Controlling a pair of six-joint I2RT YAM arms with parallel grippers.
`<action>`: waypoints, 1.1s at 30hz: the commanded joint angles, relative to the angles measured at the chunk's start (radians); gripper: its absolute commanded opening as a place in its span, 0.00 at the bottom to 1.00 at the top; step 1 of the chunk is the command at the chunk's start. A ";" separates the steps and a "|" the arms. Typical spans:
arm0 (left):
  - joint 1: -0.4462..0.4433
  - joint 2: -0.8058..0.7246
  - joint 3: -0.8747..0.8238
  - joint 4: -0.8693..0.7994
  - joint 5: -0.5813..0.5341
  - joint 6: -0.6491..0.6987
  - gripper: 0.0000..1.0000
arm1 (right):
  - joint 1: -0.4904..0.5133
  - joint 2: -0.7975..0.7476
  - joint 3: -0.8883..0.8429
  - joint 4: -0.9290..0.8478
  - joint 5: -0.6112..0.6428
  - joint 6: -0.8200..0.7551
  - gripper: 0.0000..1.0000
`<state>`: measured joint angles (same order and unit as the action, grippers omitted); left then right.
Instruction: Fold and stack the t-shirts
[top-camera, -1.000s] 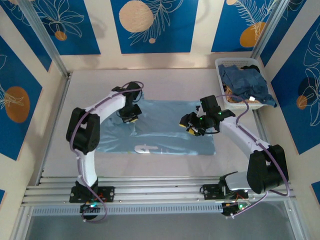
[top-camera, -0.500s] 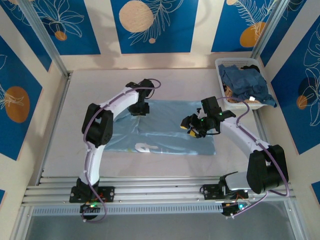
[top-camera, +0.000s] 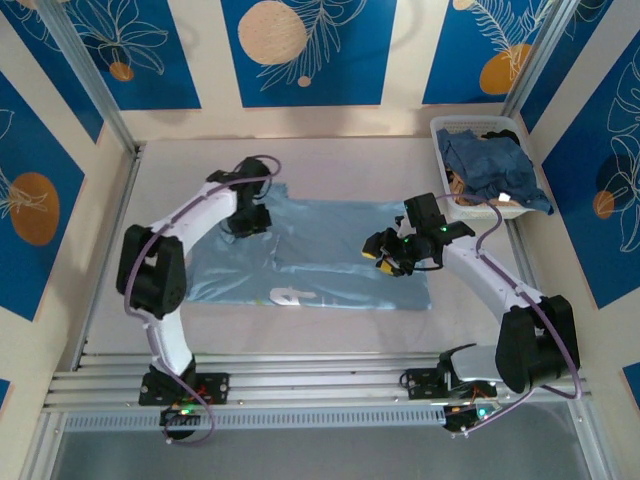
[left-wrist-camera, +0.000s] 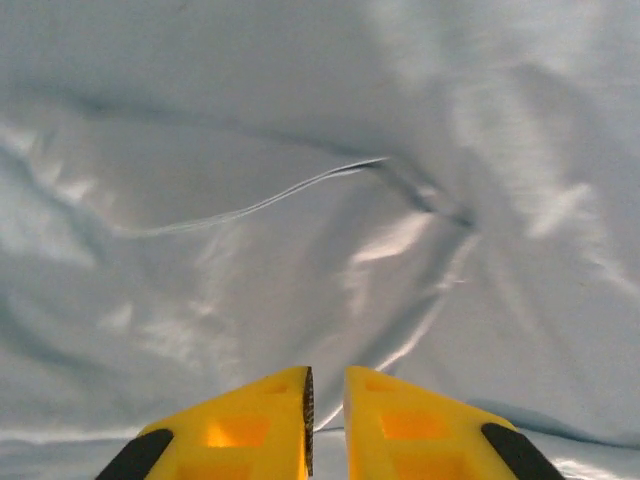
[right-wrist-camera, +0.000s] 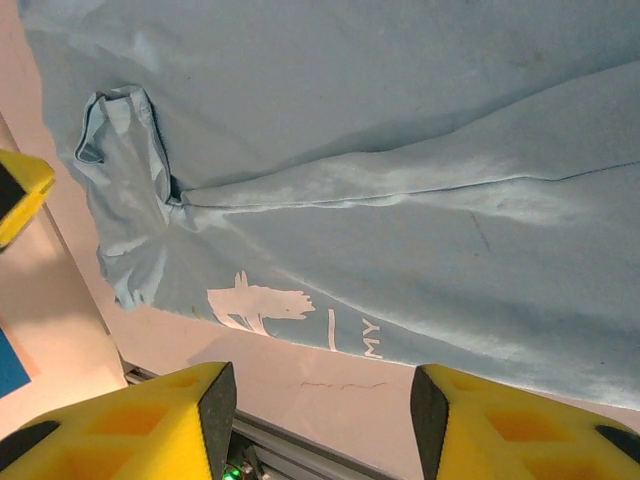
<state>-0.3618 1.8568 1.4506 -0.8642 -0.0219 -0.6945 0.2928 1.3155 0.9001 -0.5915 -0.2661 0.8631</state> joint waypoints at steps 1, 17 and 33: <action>0.051 0.021 -0.110 0.102 0.191 -0.142 0.14 | -0.007 -0.006 -0.010 -0.014 -0.022 -0.002 0.52; 0.155 0.266 0.200 -0.061 -0.085 -0.009 0.11 | -0.032 -0.017 -0.012 -0.031 -0.030 -0.014 0.52; 0.141 0.211 0.350 -0.146 -0.234 0.102 0.33 | -0.110 -0.062 -0.031 -0.086 0.043 -0.015 0.52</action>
<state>-0.2142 2.1944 1.8477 -0.9615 -0.1844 -0.6086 0.2173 1.2873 0.8944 -0.6289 -0.2516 0.8616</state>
